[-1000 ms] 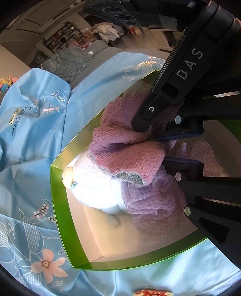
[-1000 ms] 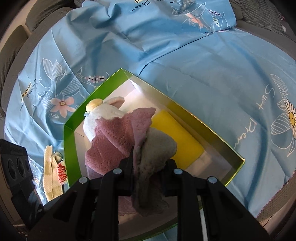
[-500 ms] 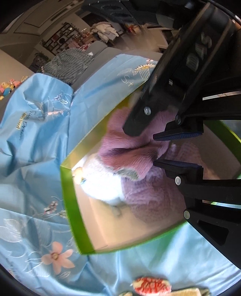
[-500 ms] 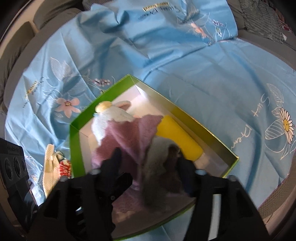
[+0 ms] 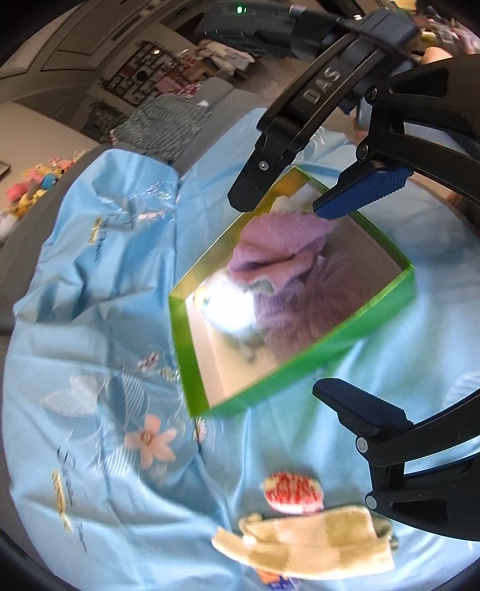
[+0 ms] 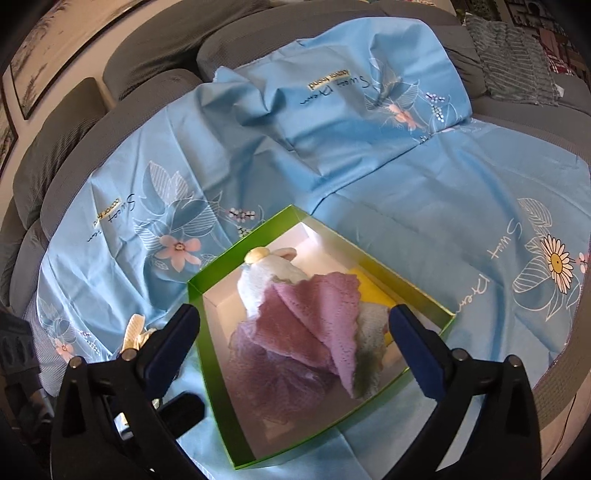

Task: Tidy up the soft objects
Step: 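Open the right gripper to drop the washcloth into the box, then move the right gripper to the beige-and-white towel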

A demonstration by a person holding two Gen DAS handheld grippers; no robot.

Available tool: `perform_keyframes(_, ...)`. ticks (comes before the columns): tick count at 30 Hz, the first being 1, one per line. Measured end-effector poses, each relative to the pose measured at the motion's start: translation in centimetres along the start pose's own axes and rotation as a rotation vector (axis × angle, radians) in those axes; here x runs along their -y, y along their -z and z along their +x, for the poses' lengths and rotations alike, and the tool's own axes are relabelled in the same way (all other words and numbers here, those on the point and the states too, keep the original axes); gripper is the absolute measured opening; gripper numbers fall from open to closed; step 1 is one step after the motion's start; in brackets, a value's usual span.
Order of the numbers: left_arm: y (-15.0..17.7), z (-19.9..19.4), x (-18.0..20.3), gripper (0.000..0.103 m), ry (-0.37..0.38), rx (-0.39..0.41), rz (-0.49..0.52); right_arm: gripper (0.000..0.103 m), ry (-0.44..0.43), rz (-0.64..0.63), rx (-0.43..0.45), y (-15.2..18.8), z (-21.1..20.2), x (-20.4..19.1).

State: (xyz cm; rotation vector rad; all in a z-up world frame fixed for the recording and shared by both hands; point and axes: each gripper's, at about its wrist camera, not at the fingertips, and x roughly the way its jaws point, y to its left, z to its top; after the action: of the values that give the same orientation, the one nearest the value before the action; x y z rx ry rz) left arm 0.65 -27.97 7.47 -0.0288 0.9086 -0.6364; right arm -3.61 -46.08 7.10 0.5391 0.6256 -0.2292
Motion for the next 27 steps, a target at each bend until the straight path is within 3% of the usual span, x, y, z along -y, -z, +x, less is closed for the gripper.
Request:
perform_keyframes(8, 2.1, -5.0, -5.3, 0.089, -0.183, 0.159, -0.074, 0.102, 0.018, -0.08, 0.025, 1.4, -0.4, -3.2)
perform_keyframes(12, 3.6, -6.8, -9.3, 0.089, -0.2, 0.171, -0.168, 0.102, 0.015, -0.104, 0.028, 2.0, -0.3, -4.5)
perform_keyframes(16, 5.5, -9.0, -12.8, 0.089, -0.263, 0.207, -0.239, 0.102, 0.041, -0.156, 0.041, 2.9, -0.2, -6.4)
perform_keyframes(22, 8.7, -10.7, -17.0, 0.089, -0.358, 0.246, -0.259, 0.102, 0.029, -0.24, 0.028, 4.6, 0.3, -9.2)
perform_keyframes(27, 11.4, -10.6, -20.2, 0.089, -0.361, 0.23, -0.28, 0.102, -0.002, -0.304, 0.029, 6.1, 0.7, -11.5)
